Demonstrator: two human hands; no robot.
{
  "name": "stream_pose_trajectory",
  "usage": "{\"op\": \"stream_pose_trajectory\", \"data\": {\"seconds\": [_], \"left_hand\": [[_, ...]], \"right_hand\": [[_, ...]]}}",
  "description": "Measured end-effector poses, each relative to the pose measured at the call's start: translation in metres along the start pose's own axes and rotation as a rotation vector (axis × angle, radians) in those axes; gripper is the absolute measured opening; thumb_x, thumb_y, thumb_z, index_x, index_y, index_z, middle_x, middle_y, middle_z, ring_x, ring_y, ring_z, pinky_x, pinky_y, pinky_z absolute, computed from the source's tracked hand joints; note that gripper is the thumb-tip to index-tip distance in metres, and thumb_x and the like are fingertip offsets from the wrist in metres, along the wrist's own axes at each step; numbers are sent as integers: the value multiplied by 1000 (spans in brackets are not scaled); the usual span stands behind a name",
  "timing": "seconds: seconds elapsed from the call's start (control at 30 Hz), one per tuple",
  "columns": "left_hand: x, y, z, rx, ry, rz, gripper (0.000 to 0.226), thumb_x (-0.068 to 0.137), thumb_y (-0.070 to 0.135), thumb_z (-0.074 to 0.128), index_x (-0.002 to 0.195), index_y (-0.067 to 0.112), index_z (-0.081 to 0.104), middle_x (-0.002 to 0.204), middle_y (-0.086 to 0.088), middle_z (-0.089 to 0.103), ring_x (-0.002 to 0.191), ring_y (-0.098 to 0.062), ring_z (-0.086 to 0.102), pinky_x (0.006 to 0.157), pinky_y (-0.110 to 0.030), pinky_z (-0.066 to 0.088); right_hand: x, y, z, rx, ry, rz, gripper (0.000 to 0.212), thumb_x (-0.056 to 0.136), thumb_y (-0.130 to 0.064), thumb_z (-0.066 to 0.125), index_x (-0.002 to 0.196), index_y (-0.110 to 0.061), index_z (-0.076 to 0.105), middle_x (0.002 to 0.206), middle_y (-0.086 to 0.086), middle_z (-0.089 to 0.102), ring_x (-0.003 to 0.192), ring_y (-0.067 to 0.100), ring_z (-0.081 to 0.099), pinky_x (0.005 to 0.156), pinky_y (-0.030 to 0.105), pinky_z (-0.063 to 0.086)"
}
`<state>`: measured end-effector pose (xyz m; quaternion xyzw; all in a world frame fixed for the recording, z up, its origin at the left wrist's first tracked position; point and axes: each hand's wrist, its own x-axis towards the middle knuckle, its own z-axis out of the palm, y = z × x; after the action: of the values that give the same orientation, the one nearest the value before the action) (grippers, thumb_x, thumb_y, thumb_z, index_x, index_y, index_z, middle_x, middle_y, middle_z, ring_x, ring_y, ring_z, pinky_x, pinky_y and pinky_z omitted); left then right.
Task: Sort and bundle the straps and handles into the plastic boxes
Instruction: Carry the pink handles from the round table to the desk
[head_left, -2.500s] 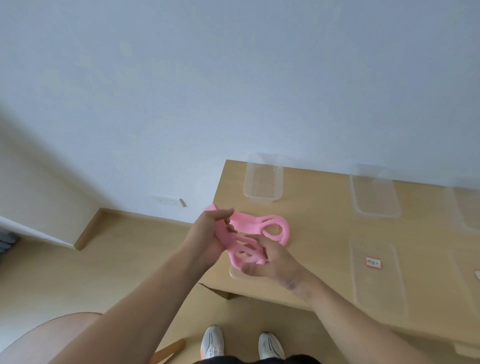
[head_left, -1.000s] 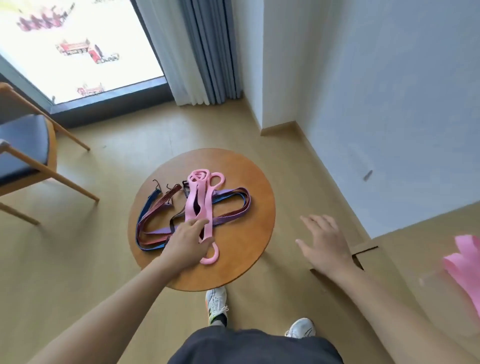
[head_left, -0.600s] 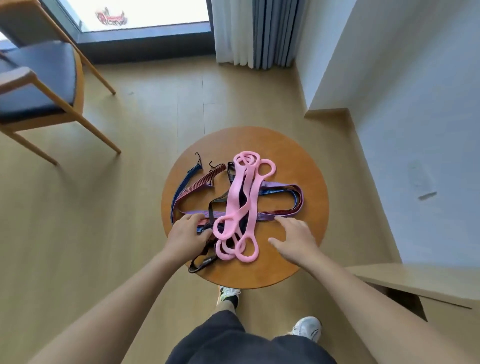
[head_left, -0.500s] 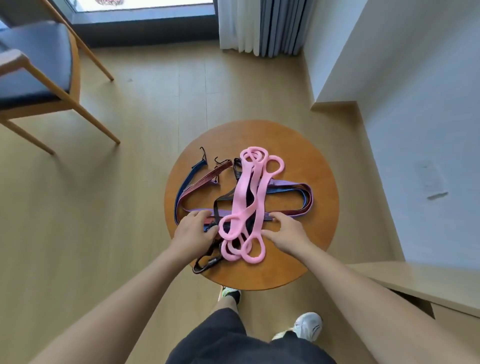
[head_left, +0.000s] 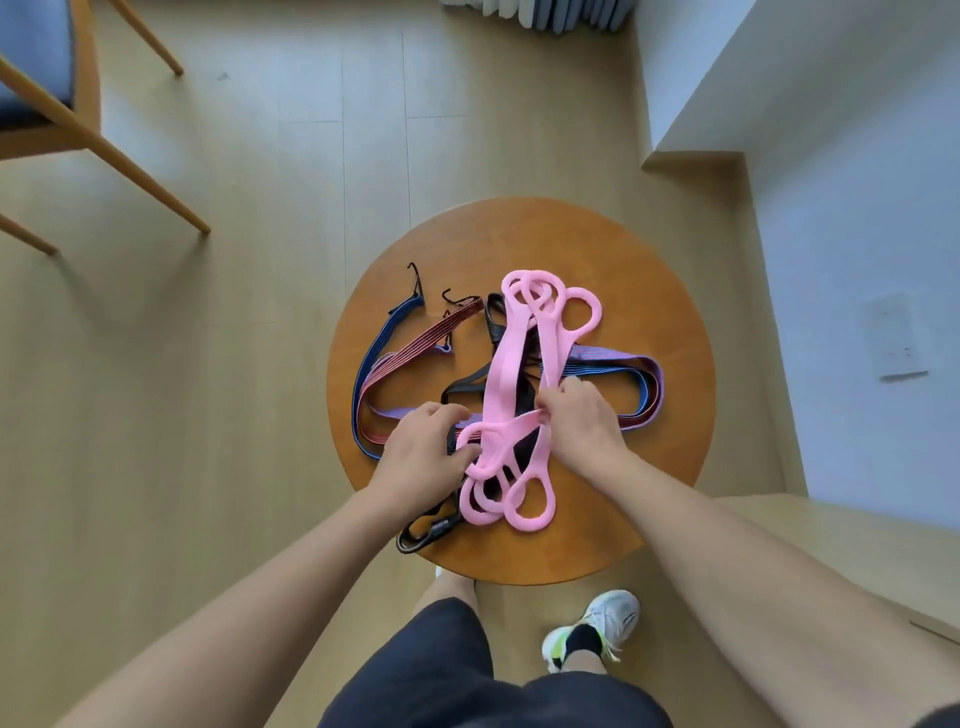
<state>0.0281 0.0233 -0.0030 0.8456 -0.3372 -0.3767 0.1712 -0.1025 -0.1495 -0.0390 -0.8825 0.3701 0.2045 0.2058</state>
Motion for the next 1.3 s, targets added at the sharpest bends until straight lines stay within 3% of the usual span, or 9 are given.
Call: {"op": "stream_pose_trajectory", "data": {"seconds": [0.13, 0.37, 0.47, 0.57, 0.67, 0.93, 1.1, 1.2, 1.3], "left_hand": [[-2, 15, 0, -79, 46, 62, 52, 83, 32, 83, 130, 21, 64, 121, 3, 59, 108, -18, 58, 84, -26, 45], [5, 54, -14, -231, -45, 275, 128, 59, 34, 101, 163, 24, 26, 171, 7, 22, 160, -14, 11, 125, -31, 20], [7, 70, -20, -366, -43, 316, 119, 55, 28, 101, 156, 32, 38, 163, 12, 38, 154, -8, 27, 120, -29, 31], [7, 87, -21, -471, -16, 222, 87, 59, 26, 94, 130, 55, 52, 121, 24, 68, 115, 0, 64, 94, -26, 55], [8, 90, -17, -527, 33, 109, 51, 81, 19, 87, 124, 35, 66, 107, 7, 76, 101, -15, 73, 89, -44, 61], [-1, 66, -4, -557, 169, -259, 16, 102, 29, 66, 117, 28, 67, 89, 3, 77, 69, -4, 73, 70, -33, 59], [-11, 52, 0, -545, 198, -298, 34, 99, 36, 68, 131, 39, 57, 110, 3, 72, 89, -16, 74, 77, -38, 64], [-18, 49, -3, -602, 193, -258, 54, 98, 33, 70, 134, 61, 42, 121, 8, 63, 90, -18, 74, 72, -30, 64], [-23, 46, -6, -659, 207, -208, 58, 95, 27, 73, 138, 56, 47, 124, 3, 66, 95, -22, 73, 84, -37, 64]], "right_hand": [[-28, -8, -30, 39, 285, -278, 6, 82, -13, 77, 87, -11, 75, 130, 11, 59, 115, 36, 52, 86, 48, 50], [-52, -30, -97, 490, 245, -269, 9, 83, -22, 80, 81, -14, 77, 72, -6, 71, 71, 17, 61, 69, 35, 49], [-58, -34, -115, 797, 177, -111, 5, 82, -21, 83, 82, -21, 78, 68, -11, 71, 64, 1, 63, 63, 18, 50], [-57, -29, -126, 1081, 84, 0, 12, 84, -17, 82, 91, -9, 77, 77, 3, 76, 65, 9, 68, 63, 23, 54], [-51, -19, -129, 1354, -38, 56, 18, 90, -19, 77, 94, -2, 77, 84, 19, 76, 70, 25, 73, 64, 31, 59], [6, 33, -37, 1094, -160, 458, 11, 94, -21, 68, 92, -10, 68, 86, 8, 70, 64, 16, 63, 60, 29, 58], [27, 31, 13, 1048, -365, 520, 53, 89, -16, 74, 136, -11, 50, 113, 11, 65, 94, 27, 69, 70, 40, 62], [35, 24, 23, 972, -241, 558, 49, 84, -15, 79, 128, -8, 58, 106, 8, 64, 99, 30, 67, 88, 48, 60], [41, 18, 23, 1082, -261, 596, 40, 82, -8, 78, 119, -3, 62, 105, 14, 69, 91, 29, 68, 79, 40, 60]]}}
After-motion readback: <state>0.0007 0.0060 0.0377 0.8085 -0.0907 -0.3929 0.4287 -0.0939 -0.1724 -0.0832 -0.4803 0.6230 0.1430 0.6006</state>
